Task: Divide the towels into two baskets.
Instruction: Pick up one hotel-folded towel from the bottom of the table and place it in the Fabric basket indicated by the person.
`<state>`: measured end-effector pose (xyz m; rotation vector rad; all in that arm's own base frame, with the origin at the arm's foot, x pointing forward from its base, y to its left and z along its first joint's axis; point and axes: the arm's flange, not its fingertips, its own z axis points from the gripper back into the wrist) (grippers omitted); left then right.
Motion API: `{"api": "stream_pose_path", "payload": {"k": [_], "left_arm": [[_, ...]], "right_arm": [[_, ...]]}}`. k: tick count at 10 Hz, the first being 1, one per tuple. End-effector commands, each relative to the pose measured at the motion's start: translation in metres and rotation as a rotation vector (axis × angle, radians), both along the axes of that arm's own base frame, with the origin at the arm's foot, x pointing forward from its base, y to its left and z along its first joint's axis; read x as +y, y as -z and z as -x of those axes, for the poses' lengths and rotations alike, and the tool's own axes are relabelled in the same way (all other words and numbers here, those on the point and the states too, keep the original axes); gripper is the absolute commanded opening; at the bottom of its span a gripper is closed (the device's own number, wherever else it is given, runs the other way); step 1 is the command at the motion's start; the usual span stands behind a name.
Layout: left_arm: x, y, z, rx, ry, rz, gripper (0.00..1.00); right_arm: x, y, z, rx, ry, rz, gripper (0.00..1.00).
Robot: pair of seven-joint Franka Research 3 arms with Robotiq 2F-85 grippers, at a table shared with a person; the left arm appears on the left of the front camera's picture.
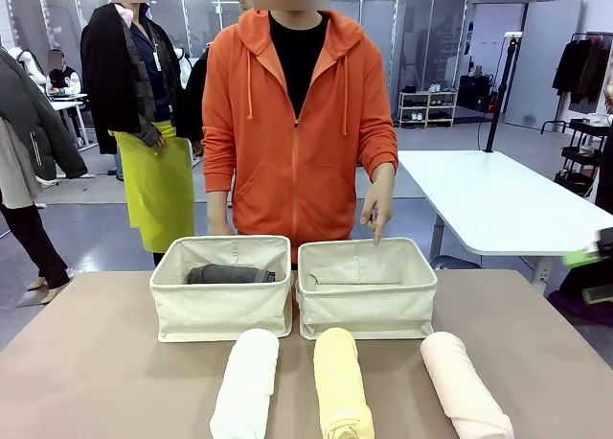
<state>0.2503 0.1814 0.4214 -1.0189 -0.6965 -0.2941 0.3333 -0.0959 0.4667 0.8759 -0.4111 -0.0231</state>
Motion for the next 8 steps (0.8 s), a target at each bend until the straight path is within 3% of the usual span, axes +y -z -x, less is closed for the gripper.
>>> {"api": "stream_pose_path", "payload": {"k": [1,4,8], "left_arm": [[0.001,-0.003,0.002,-0.022,0.003,0.014,1.0],[0.001,-0.003,0.002,-0.022,0.003,0.014,1.0],[0.001,-0.003,0.002,-0.022,0.003,0.014,1.0]], "right_arm": [[0.054,0.02,0.005,0.051,-0.054,0.126,1.0],[0.113,0.046,-0.006,0.102,-0.092,0.306,1.0],[0.155,0.085,-0.006,0.136,-0.109,0.48,1.0]]}}
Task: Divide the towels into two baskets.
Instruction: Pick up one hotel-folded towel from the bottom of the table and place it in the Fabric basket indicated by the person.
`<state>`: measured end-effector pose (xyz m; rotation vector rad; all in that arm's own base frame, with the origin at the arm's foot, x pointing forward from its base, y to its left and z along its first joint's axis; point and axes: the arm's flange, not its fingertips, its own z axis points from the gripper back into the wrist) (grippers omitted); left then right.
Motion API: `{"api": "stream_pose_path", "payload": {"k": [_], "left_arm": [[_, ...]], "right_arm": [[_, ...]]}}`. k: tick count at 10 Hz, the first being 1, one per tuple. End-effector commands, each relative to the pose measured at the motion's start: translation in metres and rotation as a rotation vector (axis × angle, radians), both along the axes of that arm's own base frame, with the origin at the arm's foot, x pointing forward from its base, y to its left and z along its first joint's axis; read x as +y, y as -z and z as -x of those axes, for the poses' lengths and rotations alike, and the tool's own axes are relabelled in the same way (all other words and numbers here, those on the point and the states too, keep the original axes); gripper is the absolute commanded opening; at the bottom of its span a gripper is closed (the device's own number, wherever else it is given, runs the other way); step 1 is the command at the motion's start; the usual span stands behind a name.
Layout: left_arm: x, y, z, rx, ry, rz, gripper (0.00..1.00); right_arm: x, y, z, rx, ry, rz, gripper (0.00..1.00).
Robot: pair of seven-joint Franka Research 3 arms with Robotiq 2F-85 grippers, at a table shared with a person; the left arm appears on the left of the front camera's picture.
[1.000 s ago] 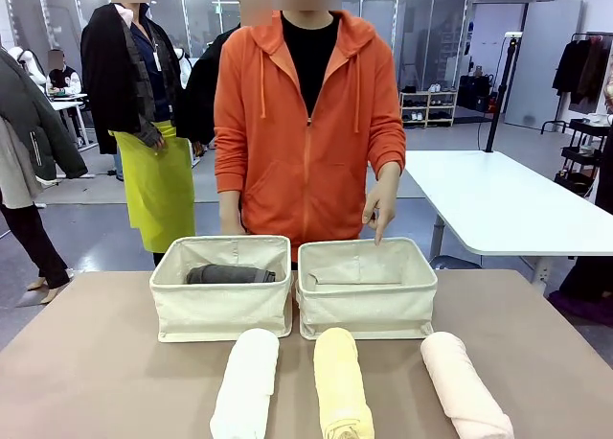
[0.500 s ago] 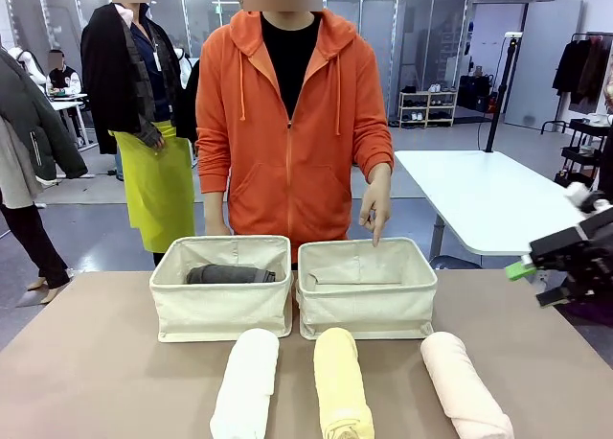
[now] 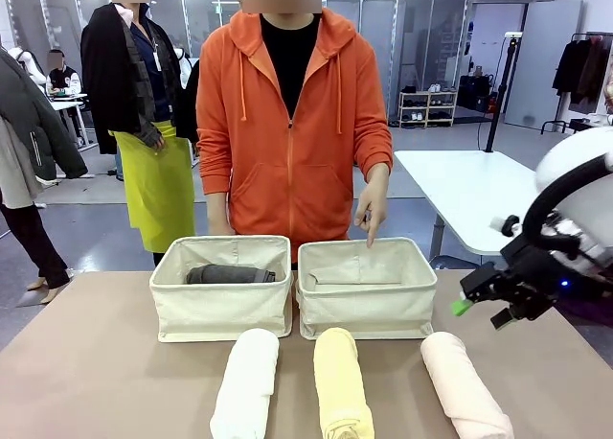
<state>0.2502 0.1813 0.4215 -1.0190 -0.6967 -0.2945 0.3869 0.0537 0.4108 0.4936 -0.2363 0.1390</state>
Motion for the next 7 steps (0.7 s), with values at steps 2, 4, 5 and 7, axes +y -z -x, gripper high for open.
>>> {"api": "stream_pose_path", "payload": {"k": [2,4,5,7], "left_arm": [[0.001,-0.003,0.002,-0.021,0.003,0.014,1.0],[0.001,-0.003,0.002,-0.021,0.003,0.014,1.0],[0.001,-0.003,0.002,-0.021,0.003,0.014,1.0],[0.001,-0.003,0.002,-0.021,0.003,0.014,1.0]], "right_arm": [[0.02,0.046,0.052,-0.012,0.033,0.187,1.0],[0.029,0.062,0.054,0.018,0.024,0.222,1.0],[0.032,0.07,0.054,0.025,0.027,0.238,1.0],[0.039,0.087,0.058,-0.007,0.002,0.346,1.0]]}}
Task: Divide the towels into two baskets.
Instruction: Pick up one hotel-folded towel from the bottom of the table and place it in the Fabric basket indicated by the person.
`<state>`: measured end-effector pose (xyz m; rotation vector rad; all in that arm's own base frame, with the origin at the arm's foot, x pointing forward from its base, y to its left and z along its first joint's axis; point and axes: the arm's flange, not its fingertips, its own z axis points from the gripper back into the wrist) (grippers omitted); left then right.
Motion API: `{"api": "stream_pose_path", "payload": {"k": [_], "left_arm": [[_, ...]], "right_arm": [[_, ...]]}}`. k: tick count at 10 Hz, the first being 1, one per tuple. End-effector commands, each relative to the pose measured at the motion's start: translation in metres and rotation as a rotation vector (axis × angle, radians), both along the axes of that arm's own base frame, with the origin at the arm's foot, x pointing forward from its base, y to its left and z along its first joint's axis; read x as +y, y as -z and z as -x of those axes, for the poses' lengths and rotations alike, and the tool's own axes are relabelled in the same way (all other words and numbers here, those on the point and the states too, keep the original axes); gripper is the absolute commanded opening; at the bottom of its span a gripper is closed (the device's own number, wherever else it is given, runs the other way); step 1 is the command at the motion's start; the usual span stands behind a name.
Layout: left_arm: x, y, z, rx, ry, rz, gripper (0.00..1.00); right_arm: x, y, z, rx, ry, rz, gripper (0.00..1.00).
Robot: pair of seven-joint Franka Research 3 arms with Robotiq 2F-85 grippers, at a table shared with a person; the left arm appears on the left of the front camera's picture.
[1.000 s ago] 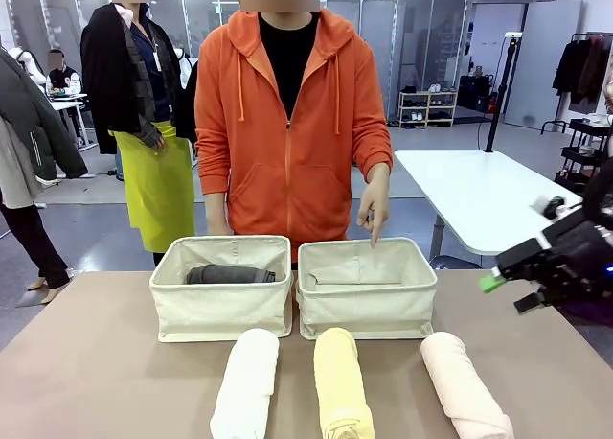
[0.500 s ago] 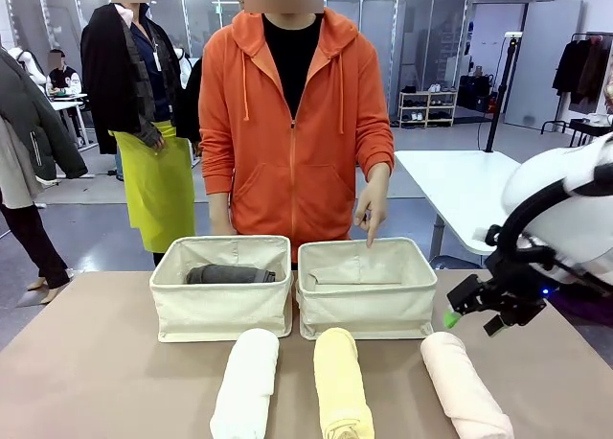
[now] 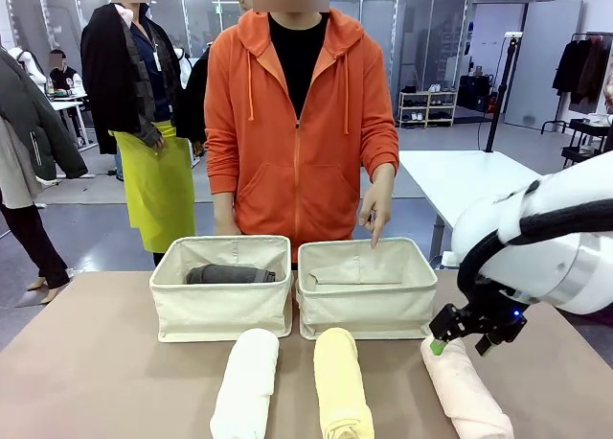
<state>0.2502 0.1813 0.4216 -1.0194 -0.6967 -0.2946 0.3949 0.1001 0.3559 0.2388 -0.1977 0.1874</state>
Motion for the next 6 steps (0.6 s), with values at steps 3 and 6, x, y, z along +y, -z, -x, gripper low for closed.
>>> {"api": "stream_pose_path", "payload": {"k": [3,6], "left_arm": [[0.001,-0.003,0.002,-0.021,0.003,0.013,1.0],[0.001,-0.003,0.002,-0.021,0.003,0.013,1.0]], "right_arm": [[0.002,0.056,0.07,0.017,0.011,0.075,1.0],[0.006,0.072,0.073,0.033,-0.006,0.11,1.0]]}}
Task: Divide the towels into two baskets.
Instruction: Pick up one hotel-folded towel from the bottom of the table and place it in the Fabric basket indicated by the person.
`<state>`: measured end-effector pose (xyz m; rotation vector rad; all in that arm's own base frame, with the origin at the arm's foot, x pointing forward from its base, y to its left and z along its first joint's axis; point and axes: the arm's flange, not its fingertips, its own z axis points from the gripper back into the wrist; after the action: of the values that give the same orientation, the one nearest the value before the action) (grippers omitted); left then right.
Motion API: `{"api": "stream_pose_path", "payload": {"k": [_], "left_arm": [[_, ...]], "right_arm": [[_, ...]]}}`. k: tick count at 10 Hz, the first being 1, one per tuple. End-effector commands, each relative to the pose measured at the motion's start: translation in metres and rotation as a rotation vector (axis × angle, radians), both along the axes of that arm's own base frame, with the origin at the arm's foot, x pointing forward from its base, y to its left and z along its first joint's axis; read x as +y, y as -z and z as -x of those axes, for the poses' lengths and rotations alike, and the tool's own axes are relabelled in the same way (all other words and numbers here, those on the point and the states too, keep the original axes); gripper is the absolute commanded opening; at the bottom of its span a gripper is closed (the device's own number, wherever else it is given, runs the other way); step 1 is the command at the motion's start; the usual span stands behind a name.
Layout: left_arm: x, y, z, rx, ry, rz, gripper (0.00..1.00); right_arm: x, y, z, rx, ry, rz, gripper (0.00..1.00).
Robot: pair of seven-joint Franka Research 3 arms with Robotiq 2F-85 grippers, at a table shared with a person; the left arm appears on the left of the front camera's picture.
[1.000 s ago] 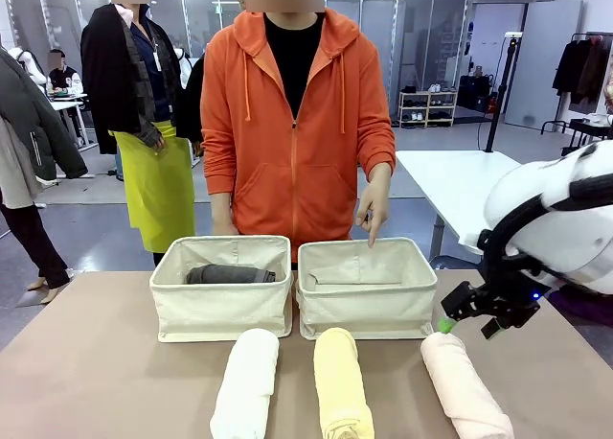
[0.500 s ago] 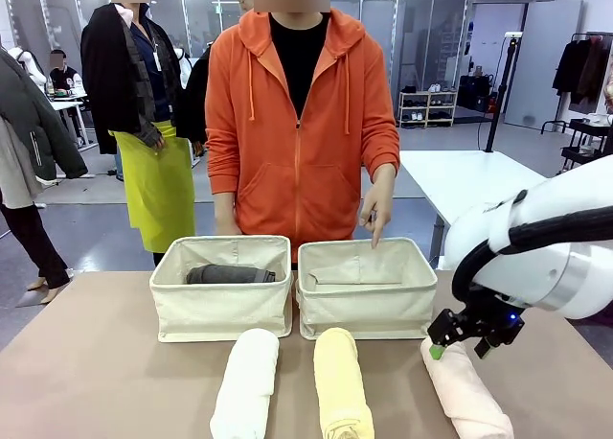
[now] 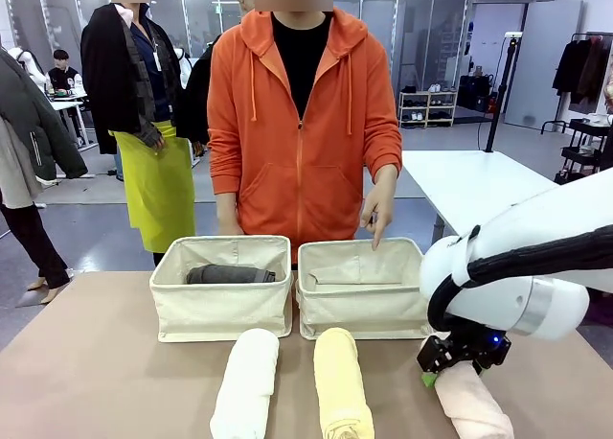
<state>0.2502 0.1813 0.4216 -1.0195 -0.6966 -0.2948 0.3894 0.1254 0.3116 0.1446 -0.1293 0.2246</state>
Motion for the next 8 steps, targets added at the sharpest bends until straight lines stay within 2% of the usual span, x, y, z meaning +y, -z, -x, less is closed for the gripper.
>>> {"api": "stream_pose_path", "payload": {"k": [1,2,3,4,5,6,7,8], "left_arm": [[0.001,-0.003,0.002,-0.021,0.002,0.013,1.0],[0.001,-0.003,0.002,-0.021,0.002,0.013,1.0],[0.001,-0.003,0.002,-0.021,0.002,0.013,1.0],[0.001,-0.003,0.002,-0.021,0.002,0.013,1.0],[0.001,-0.003,0.002,-0.021,0.002,0.013,1.0],[0.001,-0.003,0.002,-0.021,0.002,0.013,1.0],[0.001,-0.003,0.002,-0.021,0.002,0.013,1.0],[0.001,-0.003,0.002,-0.021,0.002,0.013,1.0]], "right_arm": [[-0.019,0.027,0.069,-0.024,-0.003,0.015,1.0],[-0.02,0.026,0.07,-0.031,-0.023,0.03,0.84],[-0.02,0.025,0.07,-0.022,-0.026,0.026,0.81],[-0.019,0.025,0.071,-0.025,-0.028,0.028,0.65],[-0.018,0.021,0.071,-0.032,-0.03,0.022,0.62],[-0.017,0.013,0.07,-0.046,-0.031,0.019,0.45],[-0.016,0.001,0.07,-0.064,-0.038,0.005,0.42],[-0.014,-0.013,0.069,-0.071,-0.043,-0.004,0.61]]}}
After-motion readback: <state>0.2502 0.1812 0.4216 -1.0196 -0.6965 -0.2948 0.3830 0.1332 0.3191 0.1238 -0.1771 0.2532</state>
